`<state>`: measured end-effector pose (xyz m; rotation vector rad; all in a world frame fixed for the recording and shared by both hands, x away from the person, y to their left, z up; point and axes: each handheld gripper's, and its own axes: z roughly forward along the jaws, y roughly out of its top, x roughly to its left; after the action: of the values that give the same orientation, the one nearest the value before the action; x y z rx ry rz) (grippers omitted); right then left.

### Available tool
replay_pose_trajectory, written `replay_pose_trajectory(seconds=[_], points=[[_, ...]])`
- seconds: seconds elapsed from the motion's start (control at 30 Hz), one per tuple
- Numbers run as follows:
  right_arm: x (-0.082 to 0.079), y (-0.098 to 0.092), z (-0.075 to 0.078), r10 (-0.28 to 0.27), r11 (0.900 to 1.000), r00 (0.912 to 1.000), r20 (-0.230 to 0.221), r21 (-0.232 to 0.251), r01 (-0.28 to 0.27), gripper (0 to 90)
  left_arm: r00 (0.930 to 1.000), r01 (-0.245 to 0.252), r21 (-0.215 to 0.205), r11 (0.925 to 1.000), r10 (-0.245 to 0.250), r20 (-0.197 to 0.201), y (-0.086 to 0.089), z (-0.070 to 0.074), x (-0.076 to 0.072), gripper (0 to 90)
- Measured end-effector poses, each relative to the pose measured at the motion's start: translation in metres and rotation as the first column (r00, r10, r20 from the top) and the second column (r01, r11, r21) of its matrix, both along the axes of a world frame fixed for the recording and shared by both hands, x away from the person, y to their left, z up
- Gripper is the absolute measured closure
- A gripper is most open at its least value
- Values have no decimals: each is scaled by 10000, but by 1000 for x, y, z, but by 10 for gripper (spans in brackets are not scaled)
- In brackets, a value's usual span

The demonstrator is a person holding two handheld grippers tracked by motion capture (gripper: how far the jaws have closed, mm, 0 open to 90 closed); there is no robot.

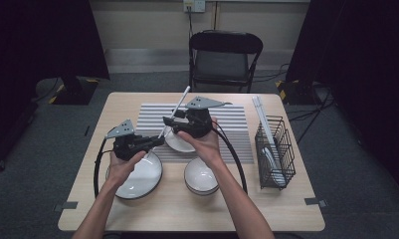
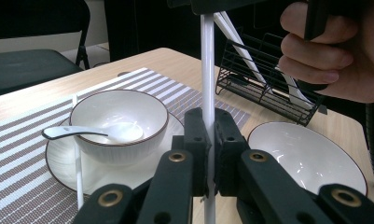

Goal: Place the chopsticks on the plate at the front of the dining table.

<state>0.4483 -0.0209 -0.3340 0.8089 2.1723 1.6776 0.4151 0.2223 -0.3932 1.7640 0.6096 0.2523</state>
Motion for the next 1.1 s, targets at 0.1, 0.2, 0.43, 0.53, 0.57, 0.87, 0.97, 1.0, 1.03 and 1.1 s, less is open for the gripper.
replay_pose_trajectory(seconds=[0.1,0.2,0.43,0.53,0.57,0.87,0.97,1.0,1.03,1.1], points=[[0,-1,-1,5,10000,10000,-34,-30,-5,548,10000,33,-34,10000,-33,-42,0,0,-1,863],[1,-3,-2,-32,10000,10000,-39,-41,32,546,10000,40,-10,10000,-40,10,-1,0,0,863],[2,-2,-2,-33,10000,10000,-77,-40,33,540,10000,29,-43,10000,-29,28,1,1,-1,863],[2,-3,-3,-55,10000,10000,-65,-54,55,535,10000,20,-61,10000,-19,71,2,1,-2,863],[3,-3,-4,-76,9999,9999,-116,-78,75,535,10000,16,-79,10000,-15,66,2,1,-2,863],[5,-5,-8,-130,9999,9997,-207,-99,128,519,10000,26,-86,10000,-26,54,3,1,-1,863],[5,-5,-10,-153,9998,9995,-266,-99,150,506,10000,67,-78,9999,-67,53,3,1,-1,862],[5,-6,-10,-149,9998,9996,-248,-109,147,501,10000,78,-84,9999,-78,54,3,1,-1,862],[5,-6,-10,-162,9998,9996,-248,-97,160,497,10000,81,-82,9999,-80,54,3,1,-1,862],[6,-6,-11,-188,9998,9995,-270,-107,185,485,10000,70,-84,9999,-70,54,3,1,-1,862]])
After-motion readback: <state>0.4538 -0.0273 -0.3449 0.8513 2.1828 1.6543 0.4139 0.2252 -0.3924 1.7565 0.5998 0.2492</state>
